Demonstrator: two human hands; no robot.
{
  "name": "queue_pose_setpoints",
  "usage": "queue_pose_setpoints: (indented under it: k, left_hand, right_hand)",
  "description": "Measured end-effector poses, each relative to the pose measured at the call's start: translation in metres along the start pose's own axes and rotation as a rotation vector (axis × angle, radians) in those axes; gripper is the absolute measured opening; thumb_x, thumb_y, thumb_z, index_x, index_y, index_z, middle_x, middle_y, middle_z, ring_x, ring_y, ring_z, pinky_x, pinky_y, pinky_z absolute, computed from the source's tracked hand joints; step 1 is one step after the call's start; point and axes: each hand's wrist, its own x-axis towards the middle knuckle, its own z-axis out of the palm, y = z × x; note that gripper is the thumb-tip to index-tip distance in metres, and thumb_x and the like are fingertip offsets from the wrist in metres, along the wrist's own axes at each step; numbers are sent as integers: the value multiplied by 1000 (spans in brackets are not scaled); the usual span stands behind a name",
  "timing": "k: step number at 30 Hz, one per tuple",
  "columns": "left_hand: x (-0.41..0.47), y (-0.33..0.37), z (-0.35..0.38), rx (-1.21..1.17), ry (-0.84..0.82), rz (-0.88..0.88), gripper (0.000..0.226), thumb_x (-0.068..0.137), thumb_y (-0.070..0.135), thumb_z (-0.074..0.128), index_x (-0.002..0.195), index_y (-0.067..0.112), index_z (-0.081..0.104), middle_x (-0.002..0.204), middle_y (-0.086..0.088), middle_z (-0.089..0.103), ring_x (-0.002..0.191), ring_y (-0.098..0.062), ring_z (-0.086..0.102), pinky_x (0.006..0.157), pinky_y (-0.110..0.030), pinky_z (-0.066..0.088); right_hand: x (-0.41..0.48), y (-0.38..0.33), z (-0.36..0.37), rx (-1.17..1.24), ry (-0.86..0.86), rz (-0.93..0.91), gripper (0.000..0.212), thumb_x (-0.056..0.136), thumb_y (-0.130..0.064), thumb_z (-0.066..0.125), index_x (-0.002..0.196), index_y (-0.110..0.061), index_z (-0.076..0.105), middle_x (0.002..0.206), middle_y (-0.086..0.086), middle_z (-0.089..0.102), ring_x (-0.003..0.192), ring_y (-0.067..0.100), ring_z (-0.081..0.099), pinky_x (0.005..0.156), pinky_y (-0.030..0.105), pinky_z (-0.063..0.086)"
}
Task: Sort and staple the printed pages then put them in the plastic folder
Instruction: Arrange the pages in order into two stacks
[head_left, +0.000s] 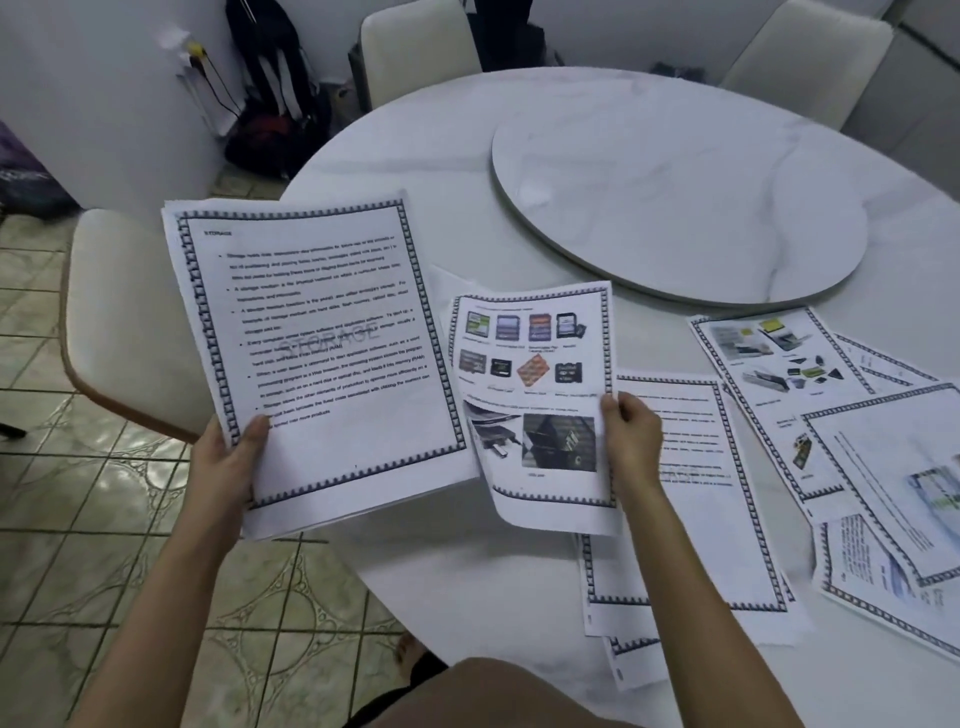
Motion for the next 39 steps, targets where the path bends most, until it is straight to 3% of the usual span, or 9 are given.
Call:
queue_pose_setpoints:
  k: [7, 10, 13, 16, 19, 24, 27, 31, 39]
  left_hand:
    - [19, 9, -3, -30, -16, -29, 18, 94, 12, 48, 102, 26, 57, 87, 18, 71, 77, 5, 66, 73, -15, 54]
    - [25, 14, 1, -47, -25, -40, 18, 95, 13, 47, 99, 28, 57, 94, 15, 67, 77, 4, 65, 70, -13, 55]
    - [27, 16, 10, -57, -50, -52, 18, 95, 13, 47, 96, 29, 56, 83, 19, 70, 74, 6, 65, 65, -11, 54]
    - [24, 13, 21, -57, -115, -64, 19, 94, 12, 47, 98, 29, 55, 97, 14, 64, 75, 6, 65, 66, -10, 54]
    - [19, 5, 33, -37, -184, -72, 20, 94, 11, 46, 107, 25, 54, 102, 9, 61, 76, 6, 66, 65, -11, 54]
    - [9, -4, 49, -2, -226, -100, 24, 94, 12, 47, 118, 15, 50, 100, 9, 62, 85, -3, 63, 67, -12, 54]
    - [4, -4, 54, 17, -235, -113, 26, 94, 13, 47, 120, 14, 50, 103, 8, 62, 93, -11, 60, 79, -24, 52]
    - [-3, -2, 60, 27, -239, -131, 30, 95, 13, 47, 125, 10, 49, 111, -6, 61, 92, -15, 60, 88, -35, 45]
    - [-17, 2, 72, 27, -197, -128, 33, 95, 13, 46, 127, 9, 47, 107, -3, 61, 87, -9, 59, 84, -33, 45]
  right_hand:
    - [-10, -3, 41, -60, -48, -22, 29, 95, -15, 49, 69, -1, 48, 62, 5, 46, 58, 16, 37, 47, 16, 26]
    - [-11, -5, 50, -67, -40, -36, 32, 95, -13, 48, 63, -10, 42, 58, -1, 42, 54, 10, 35, 46, 13, 30]
    - [-13, -7, 55, -89, -76, -64, 24, 94, -12, 48, 71, -9, 51, 61, -4, 48, 57, 8, 42, 48, 8, 33]
    - [-16, -10, 55, -93, -106, -104, 14, 93, -13, 51, 92, -7, 64, 77, -3, 58, 72, 13, 51, 58, 4, 35]
    - [-16, -14, 42, -114, -62, -135, 27, 92, -13, 54, 117, -5, 60, 102, 3, 56, 91, 13, 52, 83, 16, 39]
    - [-6, -1, -12, -190, 70, -170, 28, 92, -9, 54, 119, -2, 58, 115, 15, 51, 99, 17, 52, 85, 18, 37]
    - [3, 20, -51, -332, 144, -93, 33, 91, -10, 57, 121, 1, 55, 122, 24, 46, 114, 34, 46, 86, 25, 35]
    - [4, 41, -89, -652, 157, 107, 55, 85, -25, 66, 131, -1, 46, 134, 27, 36, 126, 41, 30, 99, 48, 31]
    - [-1, 55, -105, -755, 162, 189, 69, 81, -36, 69, 131, 2, 40, 134, 29, 35, 126, 41, 30, 101, 49, 29]
